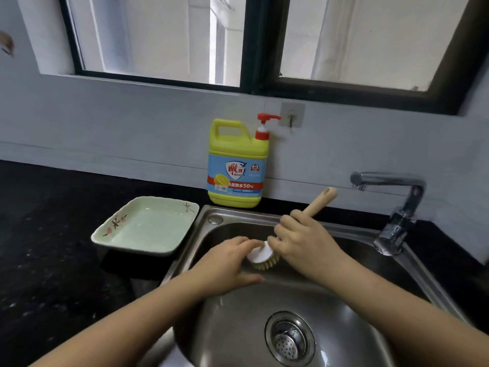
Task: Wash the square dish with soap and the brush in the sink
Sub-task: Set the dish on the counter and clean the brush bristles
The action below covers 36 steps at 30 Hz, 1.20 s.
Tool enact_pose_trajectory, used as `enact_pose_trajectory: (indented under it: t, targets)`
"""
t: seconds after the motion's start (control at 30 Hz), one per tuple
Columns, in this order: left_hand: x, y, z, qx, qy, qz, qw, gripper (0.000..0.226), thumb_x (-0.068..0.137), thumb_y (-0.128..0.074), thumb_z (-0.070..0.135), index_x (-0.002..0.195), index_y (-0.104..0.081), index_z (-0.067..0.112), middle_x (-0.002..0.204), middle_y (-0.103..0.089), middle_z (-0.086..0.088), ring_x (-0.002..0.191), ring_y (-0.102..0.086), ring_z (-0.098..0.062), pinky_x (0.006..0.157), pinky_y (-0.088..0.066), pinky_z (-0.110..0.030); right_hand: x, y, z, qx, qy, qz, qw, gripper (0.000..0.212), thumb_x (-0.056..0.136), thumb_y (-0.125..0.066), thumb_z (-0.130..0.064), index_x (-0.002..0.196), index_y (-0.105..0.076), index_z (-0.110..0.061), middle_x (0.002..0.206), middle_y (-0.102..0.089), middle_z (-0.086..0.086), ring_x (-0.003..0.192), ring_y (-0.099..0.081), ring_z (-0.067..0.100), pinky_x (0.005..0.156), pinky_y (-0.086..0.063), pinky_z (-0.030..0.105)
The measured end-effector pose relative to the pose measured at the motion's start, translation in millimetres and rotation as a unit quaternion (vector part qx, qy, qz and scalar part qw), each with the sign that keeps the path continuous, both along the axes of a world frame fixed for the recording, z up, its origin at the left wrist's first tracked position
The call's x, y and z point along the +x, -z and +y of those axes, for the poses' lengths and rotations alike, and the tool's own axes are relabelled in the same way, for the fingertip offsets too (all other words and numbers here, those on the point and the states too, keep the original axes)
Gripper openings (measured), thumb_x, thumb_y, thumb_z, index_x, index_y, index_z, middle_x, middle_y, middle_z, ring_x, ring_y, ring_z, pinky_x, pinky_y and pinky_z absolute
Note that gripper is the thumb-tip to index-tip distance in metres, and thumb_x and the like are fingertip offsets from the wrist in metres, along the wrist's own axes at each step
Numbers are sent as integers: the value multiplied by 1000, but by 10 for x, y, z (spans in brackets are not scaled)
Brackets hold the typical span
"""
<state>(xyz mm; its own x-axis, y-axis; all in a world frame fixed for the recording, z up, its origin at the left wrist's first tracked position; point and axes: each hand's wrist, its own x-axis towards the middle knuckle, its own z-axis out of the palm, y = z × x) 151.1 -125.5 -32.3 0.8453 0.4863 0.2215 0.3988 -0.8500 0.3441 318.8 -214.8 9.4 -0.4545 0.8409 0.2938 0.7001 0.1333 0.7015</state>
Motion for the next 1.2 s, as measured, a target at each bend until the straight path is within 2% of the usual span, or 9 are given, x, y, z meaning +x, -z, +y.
enact_pose_trajectory:
  t: [0.17, 0.3, 0.43, 0.6, 0.7, 0.77, 0.87, 1.03, 1.2]
  targets:
    - [326, 120, -45, -23, -8, -28, 999, 45, 86, -61, 40, 126, -49, 23, 117, -62, -1, 104, -58, -17, 88, -47, -31, 160, -81, 42, 91, -55, 11, 994, 24, 80, -53, -5, 66, -70, -16, 65, -67, 2, 81, -63, 26, 110, -30, 44]
    - [420, 126, -42, -193, 28, -110, 975, 29, 83, -65, 22, 110, -58, 25, 99, -69, 3, 89, -65, -12, 82, -54, -34, 292, -171, 16, 85, -33, 26, 995, 10, 75, -69, -16, 83, -74, -18, 102, -71, 9, 114, -58, 30, 116, -8, 51]
    - [504, 96, -66, -356, 42, -193, 914, 26, 86, -63, 13, 111, -61, 18, 102, -70, -5, 94, -67, -18, 86, -56, -38, 373, -225, 45, 140, -20, 207, 968, 41, 79, -63, -32, 119, -64, -23, 130, -57, 9, 123, -45, 26, 109, -24, 57]
    - [573, 60, -54, -450, 63, -206, 867, 24, 92, -55, 14, 114, -59, 23, 106, -69, 0, 99, -67, -9, 81, -55, -23, 245, -350, 192, 85, 124, 604, 782, 60, 86, -60, -44, 136, -39, -20, 113, -57, 0, 101, -55, 16, 85, -51, 39]
    - [592, 32, -35, -473, 64, -207, 854, 24, 93, -52, 13, 114, -60, 21, 108, -69, -1, 100, -66, -11, 81, -54, -22, 275, -395, 368, -1, 167, 738, 654, 61, 84, -64, -40, 134, -40, -15, 98, -63, 1, 86, -63, 15, 78, -54, 34]
    - [632, 19, 10, -495, 50, -212, 841, 27, 93, -48, 9, 116, -61, 17, 108, -68, -3, 100, -66, -14, 80, -54, -22, 341, -383, 496, -12, 150, 772, 618, 50, 87, -63, -28, 131, -46, -12, 96, -67, 6, 81, -64, 15, 74, -55, 31]
    - [708, 21, 78, -527, 5, -243, 814, 33, 92, -50, 9, 125, -55, 14, 113, -65, -7, 103, -65, -18, 83, -54, -26, 402, -385, 660, 27, 139, 770, 623, 44, 89, -61, -26, 129, -49, -12, 99, -67, 9, 85, -65, 20, 78, -56, 39]
    - [880, -33, 231, -638, -36, -337, 691, 44, 89, -53, 0, 129, -47, 15, 121, -60, -18, 105, -65, -25, 89, -53, -30, 516, -492, 967, 120, 137, 715, 675, 41, 89, -61, -29, 125, -53, -12, 102, -66, 8, 94, -62, 24, 83, -51, 39]
    - [1077, -173, 377, -675, -38, -393, 623, 44, 88, -47, -3, 131, -47, 9, 113, -62, -15, 99, -63, -26, 91, -50, -36, 634, -629, 1245, 173, 123, 725, 656, 32, 87, -64, -28, 109, -47, -11, 98, -61, 6, 84, -57, 20, 68, -43, 30]
